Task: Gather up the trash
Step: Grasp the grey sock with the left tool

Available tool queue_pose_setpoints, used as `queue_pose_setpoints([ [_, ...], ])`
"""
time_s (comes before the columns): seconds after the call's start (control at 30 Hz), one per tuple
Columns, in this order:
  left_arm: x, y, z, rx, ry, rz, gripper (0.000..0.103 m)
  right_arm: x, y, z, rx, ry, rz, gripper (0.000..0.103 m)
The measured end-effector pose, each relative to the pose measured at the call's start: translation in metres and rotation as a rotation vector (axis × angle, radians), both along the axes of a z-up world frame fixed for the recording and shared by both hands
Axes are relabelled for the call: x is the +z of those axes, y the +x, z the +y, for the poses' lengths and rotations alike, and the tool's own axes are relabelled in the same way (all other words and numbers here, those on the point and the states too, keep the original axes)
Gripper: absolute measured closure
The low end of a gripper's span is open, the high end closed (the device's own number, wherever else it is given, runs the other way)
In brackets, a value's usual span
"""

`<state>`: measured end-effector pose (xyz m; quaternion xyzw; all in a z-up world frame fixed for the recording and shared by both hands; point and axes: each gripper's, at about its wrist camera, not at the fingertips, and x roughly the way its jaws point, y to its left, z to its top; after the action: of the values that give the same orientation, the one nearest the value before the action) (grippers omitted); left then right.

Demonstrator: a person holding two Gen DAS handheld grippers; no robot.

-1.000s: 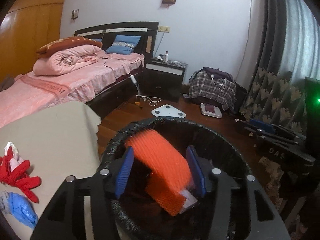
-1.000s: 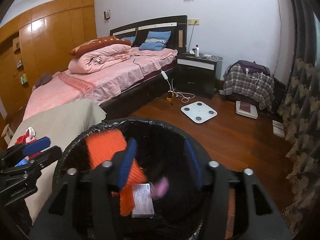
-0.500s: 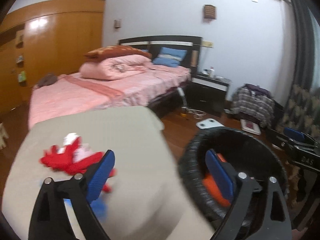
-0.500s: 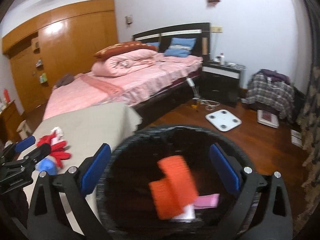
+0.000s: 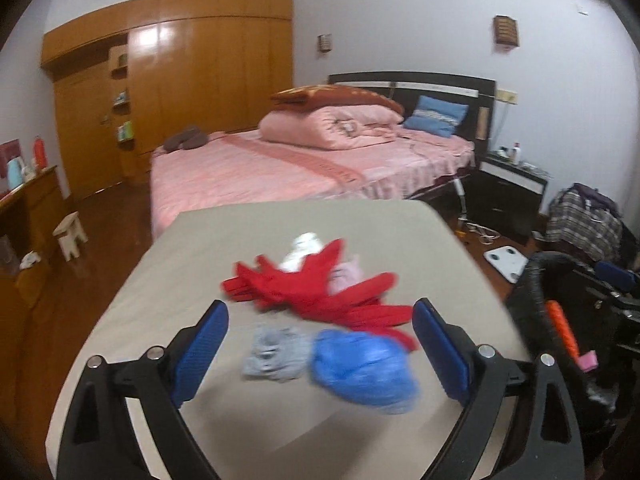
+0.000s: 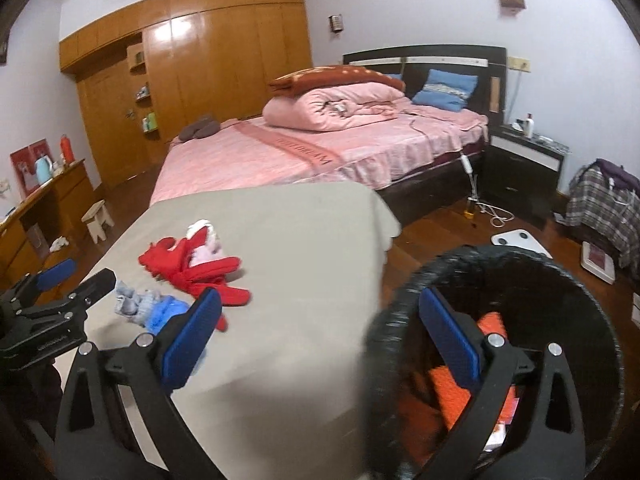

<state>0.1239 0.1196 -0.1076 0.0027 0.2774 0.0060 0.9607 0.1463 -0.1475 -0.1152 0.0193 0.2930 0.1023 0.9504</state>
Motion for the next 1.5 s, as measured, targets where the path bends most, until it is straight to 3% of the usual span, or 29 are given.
queue_pose_setpoints([
  [0.3, -0.037, 0.020, 0.037, 0.057, -0.026, 0.072, 0.013, -0.019, 0.018, 0.039, 0.033, -0.037, 0.024, 0.007],
  [0.7, -0.072, 0.048, 0.044, 0.040, -0.063, 0.176, 0.028, -0.039, 0.028, 0.053, 0.048, -0.071, 0.065, 0.007],
  [0.8, -0.079, 0.055, 0.041, 0.015, -0.082, 0.211, 0.040, -0.041, 0.030, 0.056, 0.051, -0.072, 0.072, 0.007],
  [0.87, -0.080, 0.056, 0.038, -0.018, -0.099, 0.216, 0.060, -0.042, 0.031, 0.057, 0.056, -0.072, 0.076, 0.007],
  [1.1, -0.067, 0.044, 0.048, 0.014, -0.141, 0.163, 0.063, -0.042, 0.029, 0.066, 0.079, -0.067, 0.080, 0.007],
  [1.5, -0.067, 0.024, 0.085, 0.105, -0.075, 0.160, 0.063, -0.059, 0.028, 0.119, 0.173, -0.027, 0.149, 0.007],
])
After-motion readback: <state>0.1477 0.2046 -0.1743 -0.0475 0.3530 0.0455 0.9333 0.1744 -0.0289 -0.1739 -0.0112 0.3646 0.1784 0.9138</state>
